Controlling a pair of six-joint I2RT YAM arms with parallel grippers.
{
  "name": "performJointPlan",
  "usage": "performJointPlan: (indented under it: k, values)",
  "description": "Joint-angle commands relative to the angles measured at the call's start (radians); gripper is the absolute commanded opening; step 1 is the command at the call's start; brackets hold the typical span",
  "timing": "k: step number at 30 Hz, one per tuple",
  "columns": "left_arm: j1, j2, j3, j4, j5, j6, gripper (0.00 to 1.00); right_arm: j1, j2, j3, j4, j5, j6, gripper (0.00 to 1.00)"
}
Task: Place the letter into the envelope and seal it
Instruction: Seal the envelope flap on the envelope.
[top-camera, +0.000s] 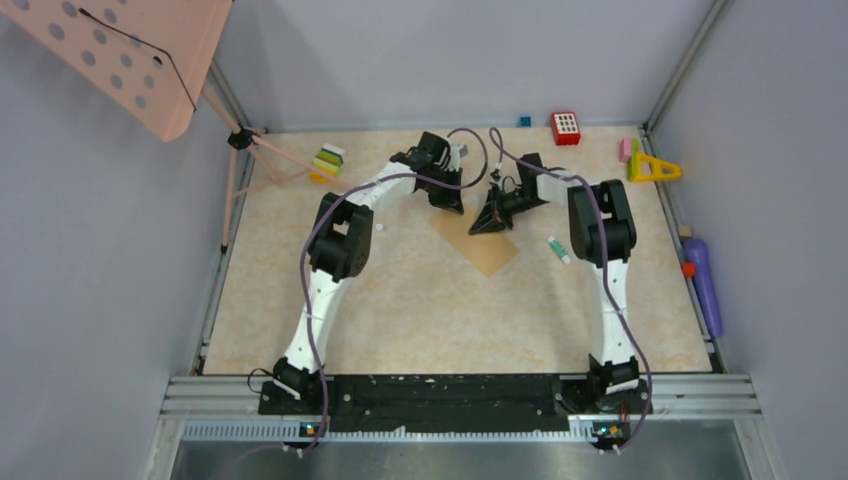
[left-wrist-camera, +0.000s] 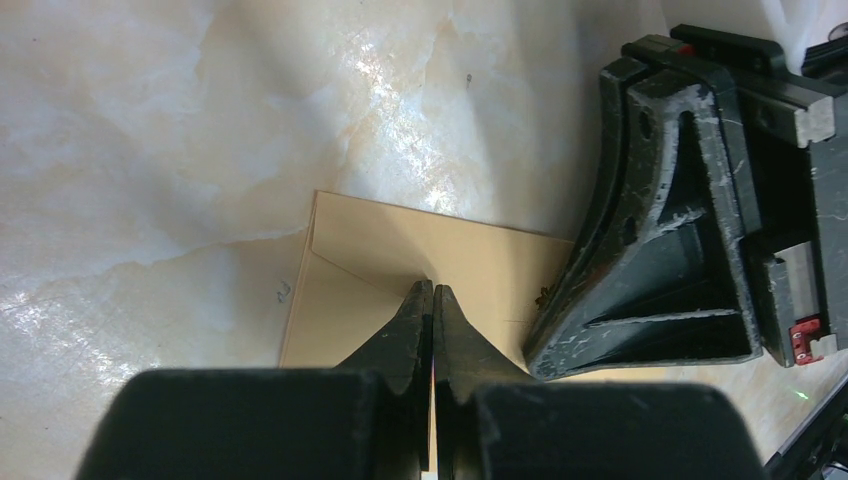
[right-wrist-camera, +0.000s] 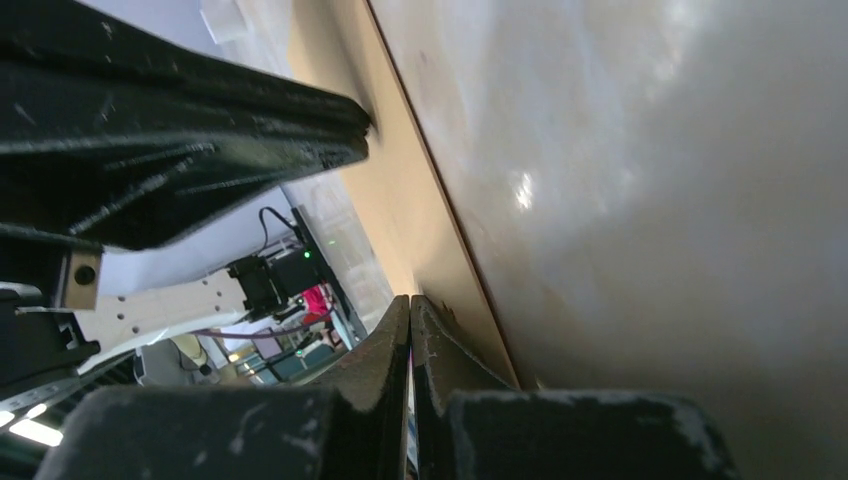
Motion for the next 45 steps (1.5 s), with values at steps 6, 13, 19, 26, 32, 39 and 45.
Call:
performJointPlan:
  k: [6, 13, 19, 26, 32, 39, 45]
  values:
    - [-0.014, 0.01, -0.017, -0.048, -0.056, 0.032, 0.0, 0.055, 0.089, 0.062, 0.048, 0.148, 0.052, 0.0]
    - [-0.015, 0.004, -0.019, -0.048, -0.061, 0.034, 0.0, 0.05, 0.06, 0.013, -0.006, 0.135, -0.007, 0.0]
    - [-0.015, 0.001, -0.02, -0.048, -0.064, 0.035, 0.0, 0.01, 0.01, -0.089, -0.04, 0.136, -0.065, 0.0]
    - [-0.015, -0.005, -0.025, -0.048, -0.074, 0.04, 0.0, -0.019, -0.027, -0.118, -0.075, 0.146, -0.103, 0.0]
    - [-0.015, -0.012, -0.03, -0.047, -0.078, 0.045, 0.0, -0.047, -0.035, -0.131, -0.1, 0.135, -0.124, 0.0]
    - [-0.016, -0.009, -0.028, -0.045, -0.07, 0.038, 0.0, -0.043, -0.029, -0.118, -0.061, 0.143, -0.09, 0.0]
    - [-0.017, -0.016, -0.031, -0.045, -0.071, 0.038, 0.0, 0.01, 0.0, -0.056, -0.016, 0.166, -0.04, 0.0]
